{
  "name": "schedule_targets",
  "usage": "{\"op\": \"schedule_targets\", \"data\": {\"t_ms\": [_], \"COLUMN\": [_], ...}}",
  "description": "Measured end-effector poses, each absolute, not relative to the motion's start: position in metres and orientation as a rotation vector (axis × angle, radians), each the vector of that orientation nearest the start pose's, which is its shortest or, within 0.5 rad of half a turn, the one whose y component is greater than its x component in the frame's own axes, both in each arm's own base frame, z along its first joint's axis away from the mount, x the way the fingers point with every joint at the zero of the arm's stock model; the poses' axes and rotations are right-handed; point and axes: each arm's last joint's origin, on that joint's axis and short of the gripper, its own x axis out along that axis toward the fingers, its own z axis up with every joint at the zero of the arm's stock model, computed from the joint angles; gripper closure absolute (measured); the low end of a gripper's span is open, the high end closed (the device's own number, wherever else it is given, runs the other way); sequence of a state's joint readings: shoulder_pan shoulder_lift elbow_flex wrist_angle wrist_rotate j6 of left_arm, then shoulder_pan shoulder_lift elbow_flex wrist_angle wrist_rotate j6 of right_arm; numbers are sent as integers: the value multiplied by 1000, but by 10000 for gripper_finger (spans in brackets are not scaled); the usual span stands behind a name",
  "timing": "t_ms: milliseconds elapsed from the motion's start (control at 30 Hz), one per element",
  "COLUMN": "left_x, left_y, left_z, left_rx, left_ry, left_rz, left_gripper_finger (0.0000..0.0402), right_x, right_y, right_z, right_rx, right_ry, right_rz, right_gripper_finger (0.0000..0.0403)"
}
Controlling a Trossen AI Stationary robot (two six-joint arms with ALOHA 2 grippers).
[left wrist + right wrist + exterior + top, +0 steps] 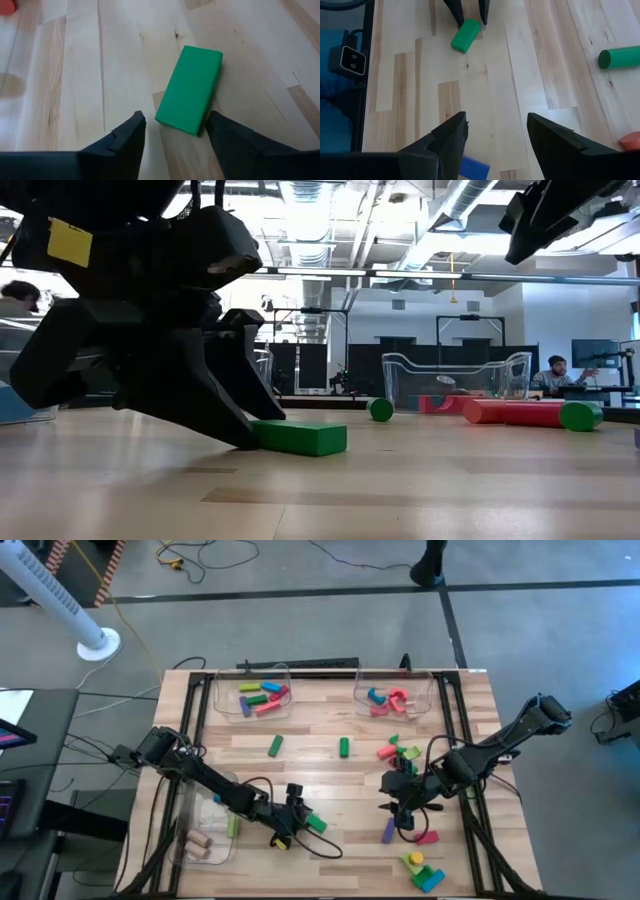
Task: Sort blocks by size
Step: Put the green rectangular block into the top left transparent bin
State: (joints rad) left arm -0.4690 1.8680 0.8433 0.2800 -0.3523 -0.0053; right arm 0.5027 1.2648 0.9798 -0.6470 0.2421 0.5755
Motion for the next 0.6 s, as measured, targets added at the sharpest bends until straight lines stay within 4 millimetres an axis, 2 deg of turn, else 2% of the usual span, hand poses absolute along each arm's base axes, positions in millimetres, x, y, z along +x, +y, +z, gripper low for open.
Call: {"op": "schedule_targets", "data": {"t_ms": [100, 233, 400, 600], "left_x": [314, 318, 323, 325], "left_y": [-147, -141, -130, -126], "left_z": [114, 113, 113, 113], "left_rx": [317, 283, 215, 221], "left_ry": [673, 684, 700, 701], "left_rz": [-130, -210, -267, -304], "left_gripper_finger": [179, 177, 189, 216], "right_x": [222, 222, 222, 223], "right_y": [114, 114, 114, 114], "right_z": [267, 267, 267, 267], "right_rx": [192, 188, 188, 190], "right_ry": [896, 890, 889, 885], "right_rz": [-23, -33, -34, -33], "right_gripper_finger": [163, 163, 163, 163]}}
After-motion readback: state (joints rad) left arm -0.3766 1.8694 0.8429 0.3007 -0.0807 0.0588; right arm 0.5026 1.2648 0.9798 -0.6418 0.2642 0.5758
